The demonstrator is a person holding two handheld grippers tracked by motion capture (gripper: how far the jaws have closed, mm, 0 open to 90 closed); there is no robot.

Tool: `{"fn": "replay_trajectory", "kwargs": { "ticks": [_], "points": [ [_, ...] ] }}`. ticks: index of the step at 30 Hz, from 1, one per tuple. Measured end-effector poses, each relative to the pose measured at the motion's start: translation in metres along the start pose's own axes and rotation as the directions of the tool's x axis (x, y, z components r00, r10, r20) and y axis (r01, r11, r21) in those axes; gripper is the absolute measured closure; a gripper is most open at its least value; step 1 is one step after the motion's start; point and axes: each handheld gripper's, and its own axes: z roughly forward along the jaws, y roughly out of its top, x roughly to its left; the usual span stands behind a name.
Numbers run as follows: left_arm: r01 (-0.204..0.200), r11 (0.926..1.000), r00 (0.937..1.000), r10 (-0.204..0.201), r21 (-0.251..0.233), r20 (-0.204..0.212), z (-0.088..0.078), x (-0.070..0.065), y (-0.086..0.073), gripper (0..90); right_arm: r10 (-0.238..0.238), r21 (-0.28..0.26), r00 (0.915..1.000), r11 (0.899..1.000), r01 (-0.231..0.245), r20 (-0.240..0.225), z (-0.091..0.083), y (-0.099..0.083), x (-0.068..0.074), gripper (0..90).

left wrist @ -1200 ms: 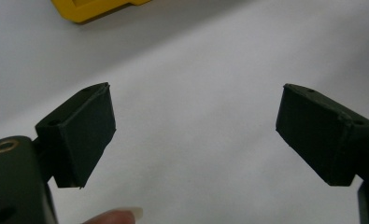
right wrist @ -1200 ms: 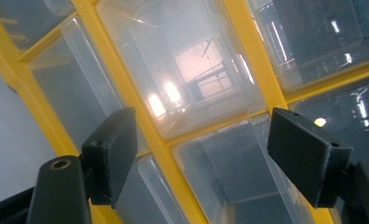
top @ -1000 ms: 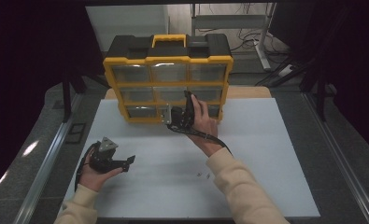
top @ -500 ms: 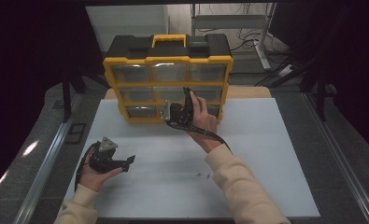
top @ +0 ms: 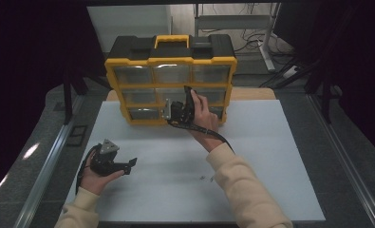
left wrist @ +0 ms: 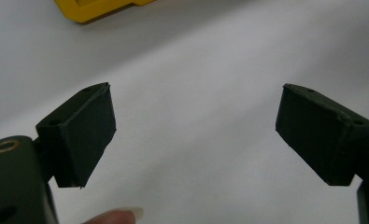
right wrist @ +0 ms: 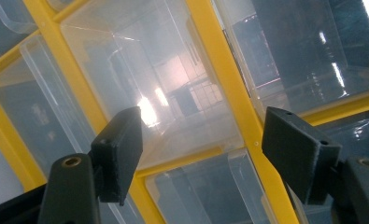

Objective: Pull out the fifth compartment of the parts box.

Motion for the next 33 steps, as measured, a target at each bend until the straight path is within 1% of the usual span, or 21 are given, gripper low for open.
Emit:
{"fn": "replay_trajectory", "kwargs": {
  "ticks": [2,4,6,8,18,19,22,23,25,26,27,29,33],
  "points": [
    [-0.001,1.0,1.0,0.001,-0.001,0.0,-0.0001,-0.0002,0.0001,12.6,-0.001,0.002,1.0,1.0,0.001,-0.002,0.001,0.0004,0.0003,30.3],
    [-0.001,1.0,1.0,0.001,-0.001,-0.001,0.0,-0.0002,0.0001,12.6,-0.016,-0.002,0.9999,1.0,0.016,0.005,0.0022,0.0006,0.0003,30.9],
    [-0.002,1.0,1.0,0.002,0.001,-0.001,0.0002,-0.0001,0.0001,12.6,-0.007,0.001,1.0,1.0,0.007,0.001,0.0037,0.0007,0.0009,31.5],
    [-0.003,1.0,1.0,0.003,0.001,0.0,0.0001,-0.0002,0.0,12.6,-0.017,-0.001,0.9998,1.0,0.017,0.007,0.005,0.0005,0.0006,32.3],
    [-0.003,1.0,1.0,0.003,0.002,-0.002,0.0002,0.0003,0.0,12.7,-0.034,-0.01,0.9992,0.999,0.034,0.022,0.008,0.0031,0.0019,37.9],
    [-0.003,1.0,1.0,0.003,0.002,-0.002,0.0003,0.0004,-0.0001,12.7,-0.046,-0.017,0.9986,0.999,0.046,0.025,0.0086,0.0036,0.0019,39.7],
    [-0.001,1.0,1.0,0.001,0.001,-0.002,0.0002,0.0005,-0.0002,12.7,-0.053,-0.021,0.9981,0.998,0.054,0.031,0.0087,0.0042,0.002,41.6],
    [-0.001,1.0,1.0,0.001,0.001,-0.002,0.0002,0.0006,-0.0002,12.7,-0.063,-0.024,0.9972,0.998,0.064,0.039,0.0088,0.0045,0.002,45.0],
    [-0.001,1.0,1.0,0.001,0.001,-0.002,0.0002,0.0008,-0.0003,12.7,-0.064,-0.024,0.9971,0.998,0.065,0.043,0.0087,0.0045,0.0019,46.1],
    [-0.001,1.0,1.0,0.001,0.001,-0.002,0.0001,0.0008,-0.0004,12.7,-0.064,-0.024,0.9969,0.998,0.065,0.046,0.0087,0.0045,0.0017,47.3],
    [-0.001,1.0,1.0,0.001,0.0,-0.002,0.0001,0.0008,-0.0004,12.7,-0.07,-0.024,0.9963,0.997,0.071,0.051,0.0088,0.0044,0.0014,50.4],
    [-0.001,1.0,1.0,0.001,0.0,-0.003,0.0,0.0008,-0.0003,12.7,-0.072,-0.023,0.996,0.997,0.073,0.053,0.0087,0.0044,0.0016,51.6],
    [-0.002,1.0,1.0,0.002,0.001,-0.004,0.0002,0.0007,-0.0003,12.7,-0.078,-0.027,0.9945,0.996,0.08,0.069,0.0091,0.0043,0.0013,56.8]
  ]
}}
